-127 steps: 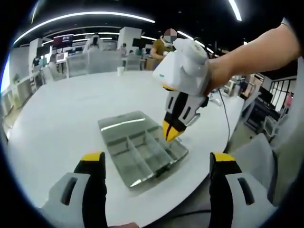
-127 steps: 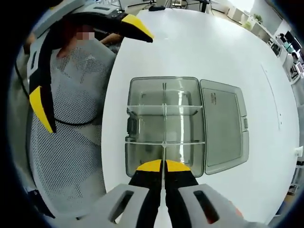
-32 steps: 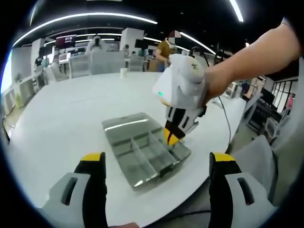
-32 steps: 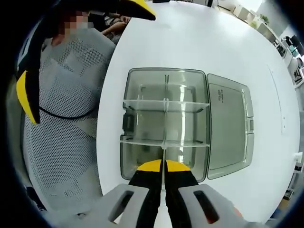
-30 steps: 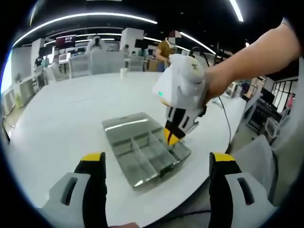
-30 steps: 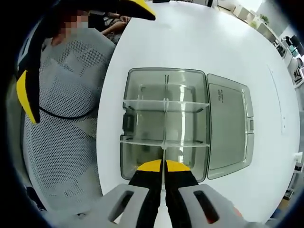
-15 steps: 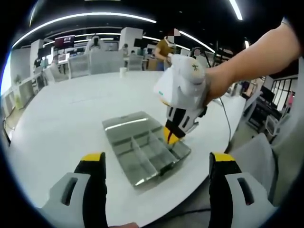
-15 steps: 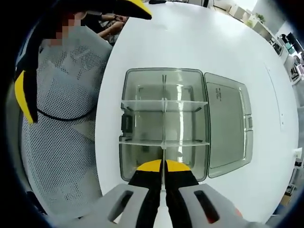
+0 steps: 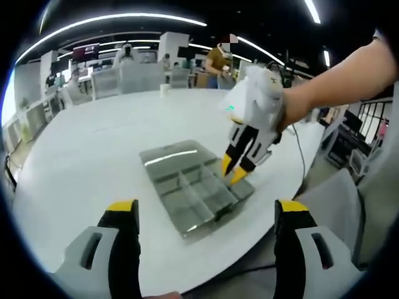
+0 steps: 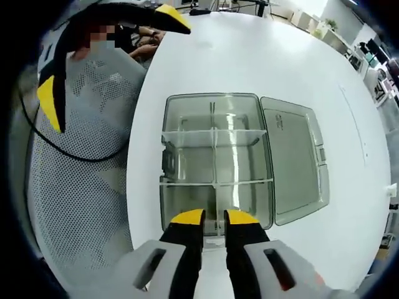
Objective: Insert the divider into the dual guide fixture by aligning both edges with the guide slots and pushing it downward to the bottom, including one-sided entry, uneven engagement, binding, and posture correction.
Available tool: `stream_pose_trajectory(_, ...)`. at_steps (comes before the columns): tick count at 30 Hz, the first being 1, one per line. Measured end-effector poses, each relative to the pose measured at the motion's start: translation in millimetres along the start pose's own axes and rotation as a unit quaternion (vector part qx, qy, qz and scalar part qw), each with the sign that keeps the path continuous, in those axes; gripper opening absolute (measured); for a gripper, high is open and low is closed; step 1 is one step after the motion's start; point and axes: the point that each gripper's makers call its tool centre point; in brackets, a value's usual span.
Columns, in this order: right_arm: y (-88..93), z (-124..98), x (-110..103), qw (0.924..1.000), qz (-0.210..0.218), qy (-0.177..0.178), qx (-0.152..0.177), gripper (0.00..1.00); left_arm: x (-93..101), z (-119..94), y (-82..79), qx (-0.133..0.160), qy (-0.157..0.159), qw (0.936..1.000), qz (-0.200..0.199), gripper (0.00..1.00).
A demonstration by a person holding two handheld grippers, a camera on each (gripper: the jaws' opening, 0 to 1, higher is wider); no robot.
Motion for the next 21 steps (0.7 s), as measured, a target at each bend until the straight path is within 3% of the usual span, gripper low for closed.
stream_pose_trajectory(10,-5.8,-19.9,0.2,0.996,0.036,0.027,0.077,0.19,-12.3,-8.1,-2.2,-0.009,-0.004,0.9999,0.007,0.87)
stream_pose_trajectory(21,-19.7,-44.9,-14.1,0.9803,0.081,0.04,0.176,0.29,-21.5,-20.3,-3.0,-0.017,-0.003,0.9997,0.018,0.84)
Point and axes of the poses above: the point that each gripper's makers call its tool centre point, and the gripper's own axes: z roughly forward along the fingers, x roughly to its right, y roughly out of its underside, and after that the axes turned 2 degrees about y, right-handed
